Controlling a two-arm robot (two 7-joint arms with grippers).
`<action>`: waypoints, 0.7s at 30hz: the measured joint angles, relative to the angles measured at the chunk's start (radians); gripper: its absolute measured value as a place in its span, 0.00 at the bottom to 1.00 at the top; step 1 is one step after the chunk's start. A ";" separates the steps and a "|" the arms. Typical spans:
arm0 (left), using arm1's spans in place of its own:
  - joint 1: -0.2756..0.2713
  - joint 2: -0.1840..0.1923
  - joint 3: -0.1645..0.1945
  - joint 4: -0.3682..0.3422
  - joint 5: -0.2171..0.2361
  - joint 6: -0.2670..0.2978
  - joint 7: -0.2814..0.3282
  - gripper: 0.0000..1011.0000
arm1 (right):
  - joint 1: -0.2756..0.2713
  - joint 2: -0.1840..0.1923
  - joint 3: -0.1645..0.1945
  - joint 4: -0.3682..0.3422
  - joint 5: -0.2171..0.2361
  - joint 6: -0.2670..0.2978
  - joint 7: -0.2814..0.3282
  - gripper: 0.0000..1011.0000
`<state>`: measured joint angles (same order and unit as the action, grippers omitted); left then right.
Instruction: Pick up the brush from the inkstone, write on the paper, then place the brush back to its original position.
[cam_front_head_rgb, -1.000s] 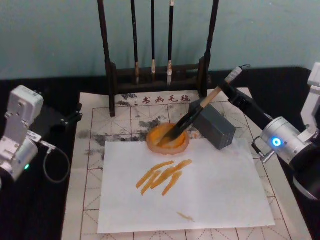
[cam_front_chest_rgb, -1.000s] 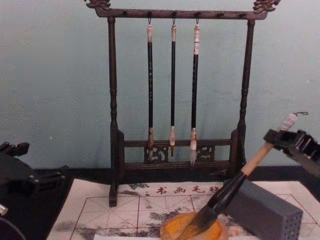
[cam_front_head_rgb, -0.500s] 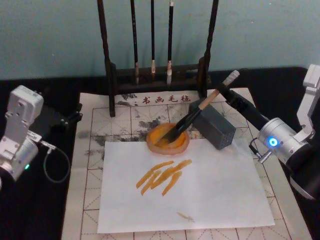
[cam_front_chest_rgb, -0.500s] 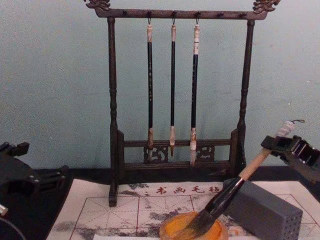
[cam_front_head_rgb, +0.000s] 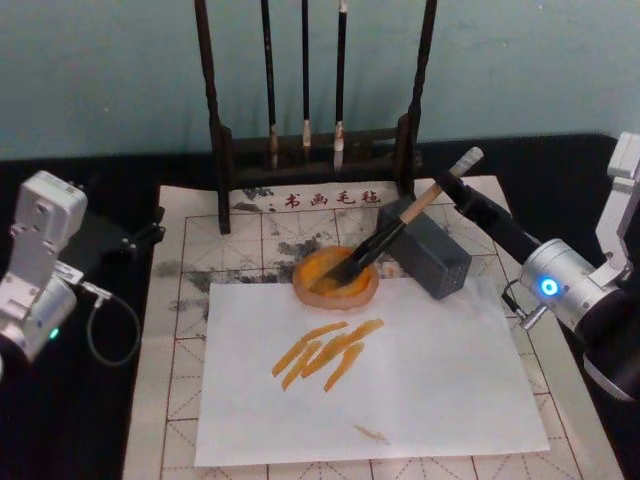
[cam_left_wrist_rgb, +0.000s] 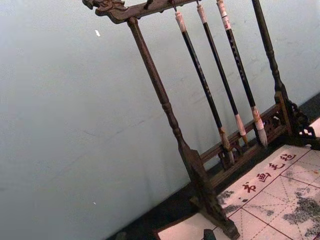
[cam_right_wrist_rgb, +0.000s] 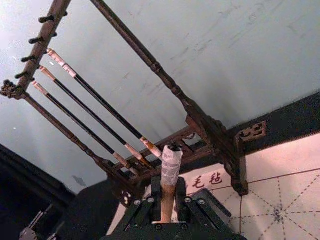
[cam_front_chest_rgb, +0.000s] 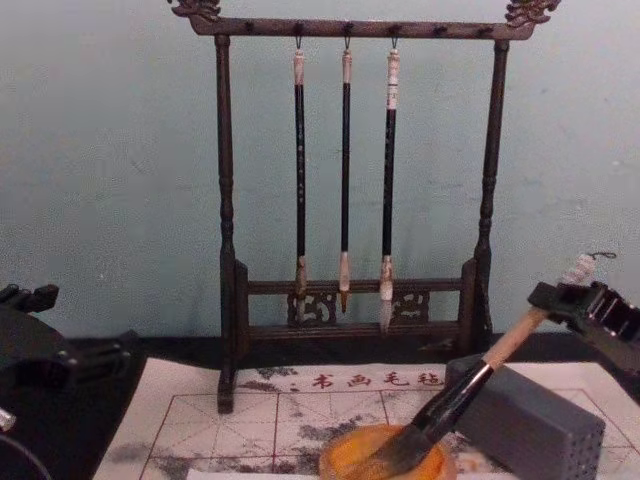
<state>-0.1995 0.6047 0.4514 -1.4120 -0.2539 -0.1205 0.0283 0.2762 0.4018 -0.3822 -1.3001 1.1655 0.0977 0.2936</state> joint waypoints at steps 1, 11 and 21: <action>0.000 0.000 0.000 0.000 0.000 0.000 0.000 0.99 | 0.000 0.000 0.000 0.000 0.000 0.001 -0.001 0.18; 0.000 0.000 0.000 0.000 0.000 0.000 0.000 0.99 | -0.006 0.004 0.002 -0.002 -0.001 0.010 -0.012 0.18; 0.000 0.000 0.000 0.000 0.000 0.000 0.000 0.99 | -0.008 0.005 0.003 -0.001 -0.001 0.021 -0.026 0.18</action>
<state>-0.1995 0.6047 0.4514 -1.4119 -0.2539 -0.1205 0.0283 0.2686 0.4069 -0.3792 -1.3009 1.1648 0.1186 0.2677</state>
